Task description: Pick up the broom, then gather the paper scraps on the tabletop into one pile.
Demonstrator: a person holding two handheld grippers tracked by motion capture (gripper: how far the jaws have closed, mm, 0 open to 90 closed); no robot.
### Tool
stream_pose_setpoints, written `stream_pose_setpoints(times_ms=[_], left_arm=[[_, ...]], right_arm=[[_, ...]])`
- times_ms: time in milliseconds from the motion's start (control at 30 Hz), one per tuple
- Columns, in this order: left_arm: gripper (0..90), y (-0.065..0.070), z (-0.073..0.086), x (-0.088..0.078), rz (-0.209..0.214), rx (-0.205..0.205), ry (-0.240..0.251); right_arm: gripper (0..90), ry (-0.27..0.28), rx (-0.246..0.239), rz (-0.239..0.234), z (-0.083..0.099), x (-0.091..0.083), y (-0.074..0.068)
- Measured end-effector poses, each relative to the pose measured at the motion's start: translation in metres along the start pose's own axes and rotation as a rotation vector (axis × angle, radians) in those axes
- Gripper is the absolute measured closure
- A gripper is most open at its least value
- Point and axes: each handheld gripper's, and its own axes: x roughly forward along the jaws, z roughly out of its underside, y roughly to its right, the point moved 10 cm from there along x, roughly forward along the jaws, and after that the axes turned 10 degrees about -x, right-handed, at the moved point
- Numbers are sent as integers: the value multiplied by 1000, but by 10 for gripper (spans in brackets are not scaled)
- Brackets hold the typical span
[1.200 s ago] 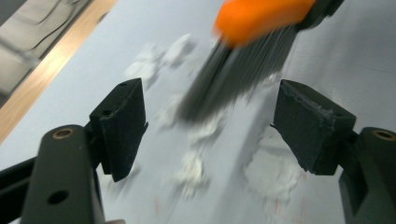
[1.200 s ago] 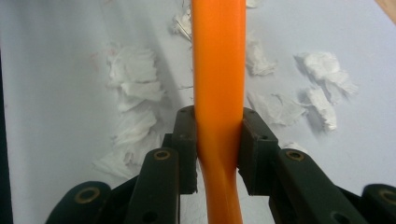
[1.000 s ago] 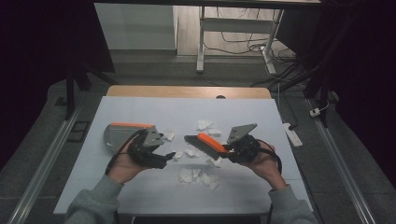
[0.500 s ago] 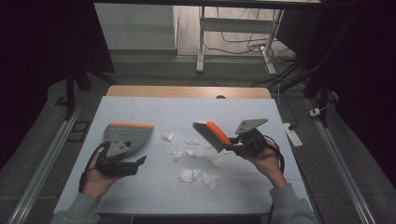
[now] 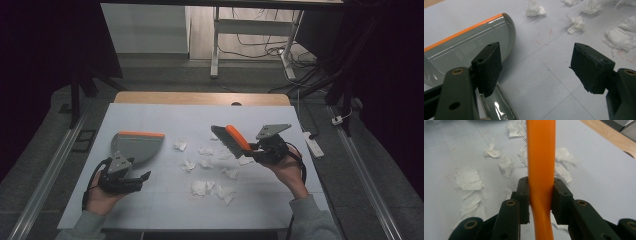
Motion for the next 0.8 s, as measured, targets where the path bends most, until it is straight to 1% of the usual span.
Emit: stream_pose_setpoints(times_ms=[67,167,433,500,567,667,700,800], left_arm=[[252,1,-1,-1,-2,1,7],[251,1,-2,-1,-5,10,8],[251,2,-3,5,15,12,7],[250,2,-2,7,18,14,0],[250,1,-2,9,23,14,-5],[250,1,1,13,23,27,-17],[250,1,1,14,23,32,-23],[248,2,4,17,31,42,-32]], right_arm=[[709,6,11,3,-1,-3,1],[709,4,24,20,0,-6,3],[709,-14,56,53,9,-10,12],[709,-23,66,64,12,-10,16],[709,-32,78,78,14,-11,22],[709,-35,133,102,16,-11,35],[709,-47,143,111,18,-10,40],[709,-111,173,134,23,-7,56]])
